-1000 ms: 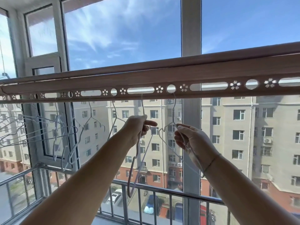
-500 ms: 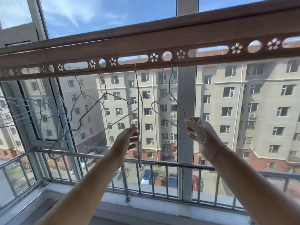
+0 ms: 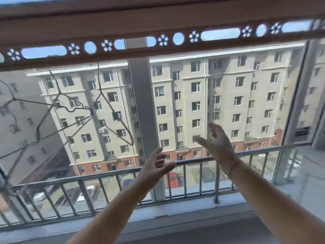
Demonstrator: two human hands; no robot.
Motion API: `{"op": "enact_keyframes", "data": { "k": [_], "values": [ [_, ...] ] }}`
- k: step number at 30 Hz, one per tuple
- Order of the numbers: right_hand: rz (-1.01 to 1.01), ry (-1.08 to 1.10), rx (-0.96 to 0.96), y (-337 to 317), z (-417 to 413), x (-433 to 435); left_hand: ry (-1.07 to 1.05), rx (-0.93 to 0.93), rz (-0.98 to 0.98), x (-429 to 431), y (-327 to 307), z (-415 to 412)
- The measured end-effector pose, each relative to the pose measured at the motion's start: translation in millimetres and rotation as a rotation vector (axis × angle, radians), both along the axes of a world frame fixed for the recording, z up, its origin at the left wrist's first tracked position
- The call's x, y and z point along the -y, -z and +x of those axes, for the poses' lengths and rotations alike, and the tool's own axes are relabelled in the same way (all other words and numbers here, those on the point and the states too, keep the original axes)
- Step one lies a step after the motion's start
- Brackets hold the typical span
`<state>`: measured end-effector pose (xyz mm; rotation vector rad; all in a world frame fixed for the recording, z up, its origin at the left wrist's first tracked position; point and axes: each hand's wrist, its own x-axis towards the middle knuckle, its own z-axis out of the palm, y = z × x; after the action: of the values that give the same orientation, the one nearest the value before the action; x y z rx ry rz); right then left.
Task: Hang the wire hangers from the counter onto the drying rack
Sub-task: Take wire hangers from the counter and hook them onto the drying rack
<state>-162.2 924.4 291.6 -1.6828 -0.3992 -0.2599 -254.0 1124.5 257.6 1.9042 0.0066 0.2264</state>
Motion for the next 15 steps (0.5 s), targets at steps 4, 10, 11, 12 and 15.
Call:
{"op": "enact_keyframes", "data": {
  "k": [4,10,11,12,15],
  "values": [
    [-0.029,0.154,0.000,8.9,11.1,94.9,0.146,0.022,0.039,85.8,4.5,35.4],
    [-0.078,0.318,-0.020,22.1,15.3,245.6,0.302,0.013,0.019,229.3,10.1,75.2],
    [-0.076,0.338,-0.025,24.9,14.0,270.1,0.329,0.017,0.013,254.5,11.5,79.7],
    [-0.074,0.360,-0.034,28.5,13.1,294.1,0.355,0.022,0.008,279.7,13.7,83.7],
    [-0.081,0.425,-0.048,40.0,8.3,362.5,0.409,0.028,-0.018,353.3,25.0,94.4]
  ]
}}
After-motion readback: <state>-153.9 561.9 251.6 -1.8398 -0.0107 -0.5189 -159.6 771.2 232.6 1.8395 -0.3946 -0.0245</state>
